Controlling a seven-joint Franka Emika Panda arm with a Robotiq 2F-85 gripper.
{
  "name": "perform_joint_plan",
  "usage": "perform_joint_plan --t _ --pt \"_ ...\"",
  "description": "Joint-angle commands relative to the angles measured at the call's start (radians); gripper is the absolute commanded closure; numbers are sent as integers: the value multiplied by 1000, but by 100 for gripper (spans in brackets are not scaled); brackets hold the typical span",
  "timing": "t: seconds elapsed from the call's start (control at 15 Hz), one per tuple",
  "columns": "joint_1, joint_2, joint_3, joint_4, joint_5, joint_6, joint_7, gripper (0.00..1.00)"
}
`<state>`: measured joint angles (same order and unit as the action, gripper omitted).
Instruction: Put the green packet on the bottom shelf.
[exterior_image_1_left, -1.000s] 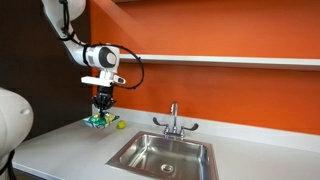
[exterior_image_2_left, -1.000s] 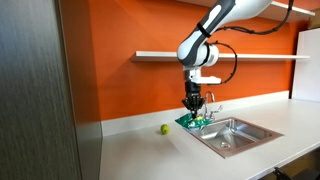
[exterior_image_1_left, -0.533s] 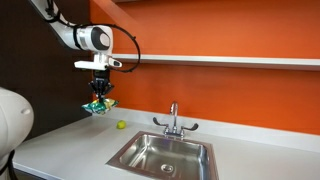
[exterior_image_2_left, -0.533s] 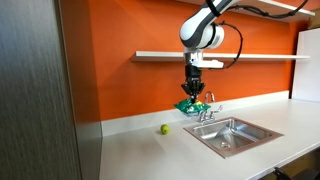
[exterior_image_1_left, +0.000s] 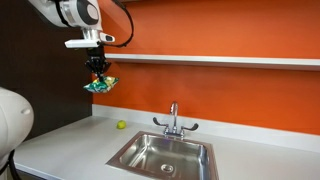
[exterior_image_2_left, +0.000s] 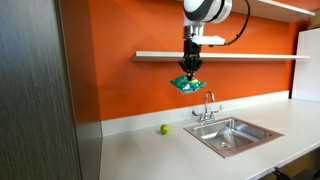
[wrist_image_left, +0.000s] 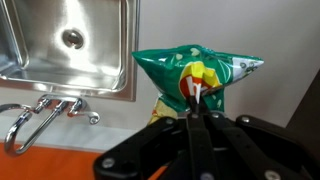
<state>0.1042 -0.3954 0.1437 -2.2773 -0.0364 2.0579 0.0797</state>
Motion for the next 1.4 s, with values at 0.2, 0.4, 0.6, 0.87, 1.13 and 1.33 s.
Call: perform_joint_plan --t 0.2,0.4,0.6,0.87,1.13,1.33 --pt "-3 -90 52 82 -65 -70 67 100" --pt "-3 -117 74 117 -86 -95 84 100" --pt "-6 -135 93 151 -109 -109 100 100" --pt "-15 -139 98 214 -134 -124 110 100" --pt "-25 -122 90 288 -158 -134 103 100" --pt "-39 -92 81 346 -177 -146 92 100"
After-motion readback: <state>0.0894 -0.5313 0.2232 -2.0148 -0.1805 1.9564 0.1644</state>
